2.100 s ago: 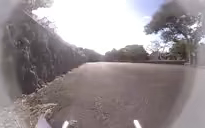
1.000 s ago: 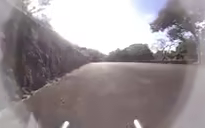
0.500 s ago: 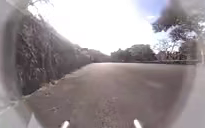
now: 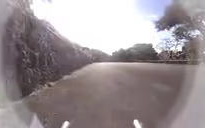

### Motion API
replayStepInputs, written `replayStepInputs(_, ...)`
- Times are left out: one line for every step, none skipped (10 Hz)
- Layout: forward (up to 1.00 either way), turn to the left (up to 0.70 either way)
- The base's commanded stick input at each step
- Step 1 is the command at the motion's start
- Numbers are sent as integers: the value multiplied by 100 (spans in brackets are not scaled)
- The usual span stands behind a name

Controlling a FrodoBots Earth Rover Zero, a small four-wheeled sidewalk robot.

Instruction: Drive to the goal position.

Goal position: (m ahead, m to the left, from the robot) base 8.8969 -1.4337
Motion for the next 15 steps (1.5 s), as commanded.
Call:
replayStepInputs(70, 0)
replayStepInputs(70, 0)
replayStepInputs(70, 0)
replayStepInputs(70, 0)
replayStepInputs(70, 0)
replayStepInputs(70, 0)
replayStepInputs(70, 0)
replayStepInputs(70, 0)
replayStepInputs(70, 0)
replayStepInputs(70, 0)
replayStepInputs(70, 0)
replayStepInputs(70, 0)
replayStepInputs(70, 0)
replayStepInputs(70, 0)
replayStepInputs(70, 0)
